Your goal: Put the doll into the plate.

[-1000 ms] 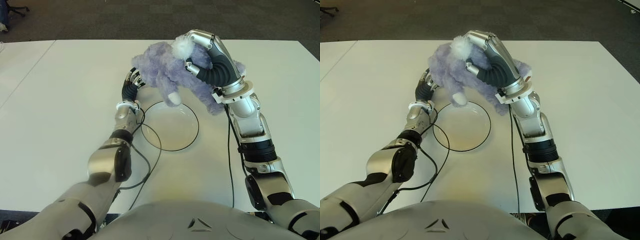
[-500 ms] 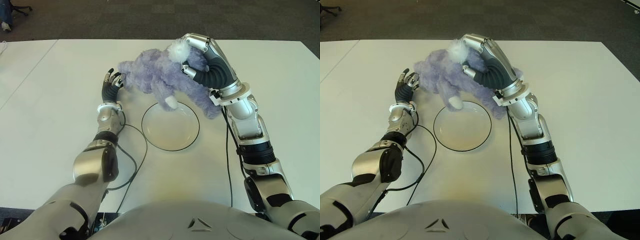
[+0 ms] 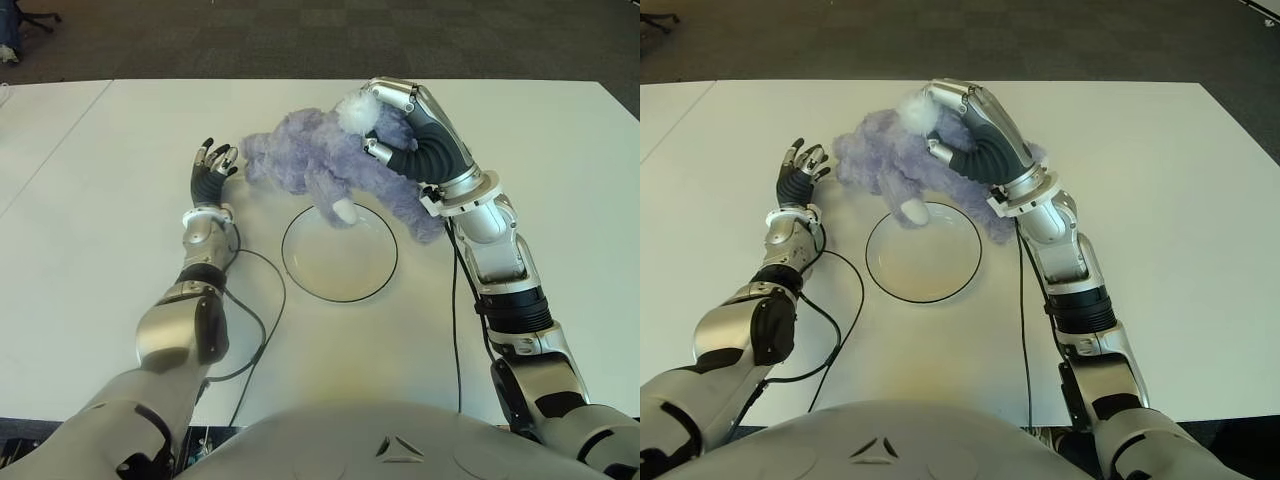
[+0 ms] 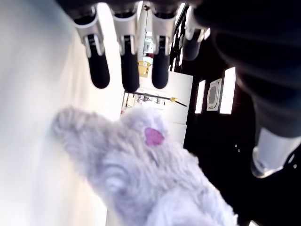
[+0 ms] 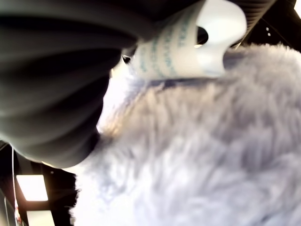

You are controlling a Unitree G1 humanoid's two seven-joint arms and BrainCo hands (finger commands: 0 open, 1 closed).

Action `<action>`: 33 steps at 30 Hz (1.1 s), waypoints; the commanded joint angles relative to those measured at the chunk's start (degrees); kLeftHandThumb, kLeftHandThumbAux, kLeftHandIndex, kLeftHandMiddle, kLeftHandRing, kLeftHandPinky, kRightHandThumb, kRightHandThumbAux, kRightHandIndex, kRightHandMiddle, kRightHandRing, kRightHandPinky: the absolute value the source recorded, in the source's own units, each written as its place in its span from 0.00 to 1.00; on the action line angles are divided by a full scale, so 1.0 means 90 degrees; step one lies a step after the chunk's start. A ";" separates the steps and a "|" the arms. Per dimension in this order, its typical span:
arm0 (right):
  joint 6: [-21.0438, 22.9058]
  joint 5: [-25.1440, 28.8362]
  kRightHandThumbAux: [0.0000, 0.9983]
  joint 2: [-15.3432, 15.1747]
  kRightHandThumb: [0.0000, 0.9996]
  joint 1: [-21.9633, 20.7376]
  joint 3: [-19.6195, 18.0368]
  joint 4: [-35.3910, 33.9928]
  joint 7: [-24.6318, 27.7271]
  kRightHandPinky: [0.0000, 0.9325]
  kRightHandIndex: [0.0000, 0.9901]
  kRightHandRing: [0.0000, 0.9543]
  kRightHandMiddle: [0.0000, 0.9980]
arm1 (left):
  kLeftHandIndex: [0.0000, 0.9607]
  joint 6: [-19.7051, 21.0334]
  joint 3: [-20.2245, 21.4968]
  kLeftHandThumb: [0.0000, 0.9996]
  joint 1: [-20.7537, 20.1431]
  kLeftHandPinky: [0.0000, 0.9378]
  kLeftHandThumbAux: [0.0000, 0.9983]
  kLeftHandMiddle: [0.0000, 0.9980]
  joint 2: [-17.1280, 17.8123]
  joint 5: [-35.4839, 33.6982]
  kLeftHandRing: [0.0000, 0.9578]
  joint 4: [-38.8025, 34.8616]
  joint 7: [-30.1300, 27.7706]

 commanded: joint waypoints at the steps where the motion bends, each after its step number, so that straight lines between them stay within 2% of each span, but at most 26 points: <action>1: -0.0164 0.0068 0.73 -0.0048 0.69 0.0088 0.0041 0.0124 0.0030 0.92 0.44 0.91 0.87 | 0.11 0.0635 0.0111 0.00 0.0679 0.26 0.61 0.23 -0.0138 -0.0085 0.25 0.0569 0.0121; 4: -0.0230 0.0071 0.73 -0.0057 0.69 0.0126 0.0052 0.0179 0.0016 0.93 0.44 0.91 0.87 | 0.12 0.0644 0.0125 0.00 0.0676 0.25 0.62 0.24 -0.0166 -0.0103 0.25 0.0565 0.0155; 9: -0.0726 -0.0107 0.73 -0.0025 0.69 0.0522 0.0243 0.0604 -0.0170 0.93 0.44 0.92 0.88 | 0.12 0.0677 0.0141 0.00 0.0664 0.24 0.62 0.24 -0.0226 -0.0131 0.25 0.0562 0.0229; 17: -0.1295 0.0046 0.73 -0.0149 0.68 0.0951 0.0506 0.1343 -0.0021 0.95 0.44 0.93 0.89 | 0.13 0.0757 0.0192 0.00 0.0625 0.30 0.62 0.25 -0.0286 -0.0137 0.28 0.0583 0.0210; 20: -0.1420 0.0107 0.73 -0.0236 0.68 0.1120 0.0589 0.1611 0.0108 0.95 0.44 0.93 0.89 | 0.14 0.0783 0.0172 0.00 0.0624 0.26 0.62 0.25 -0.0292 -0.0103 0.27 0.0596 0.0213; 24: -0.1312 0.0148 0.73 -0.0288 0.68 0.1279 0.0623 0.1598 0.0228 0.95 0.44 0.93 0.89 | 0.15 0.0770 0.0164 0.00 0.0653 0.25 0.62 0.25 -0.0299 -0.0088 0.26 0.0606 0.0190; 30: -0.0603 0.0325 0.73 -0.0393 0.68 0.1548 0.0601 0.1163 0.0615 0.94 0.44 0.93 0.89 | 0.15 0.0781 0.0133 0.00 0.0711 0.24 0.61 0.24 -0.0284 -0.0050 0.25 0.0630 0.0116; 33: -0.0409 0.0350 0.73 -0.0403 0.68 0.1598 0.0614 0.1045 0.0703 0.94 0.44 0.93 0.89 | 0.14 0.0807 0.0115 0.00 0.0718 0.25 0.60 0.24 -0.0286 -0.0021 0.25 0.0639 0.0121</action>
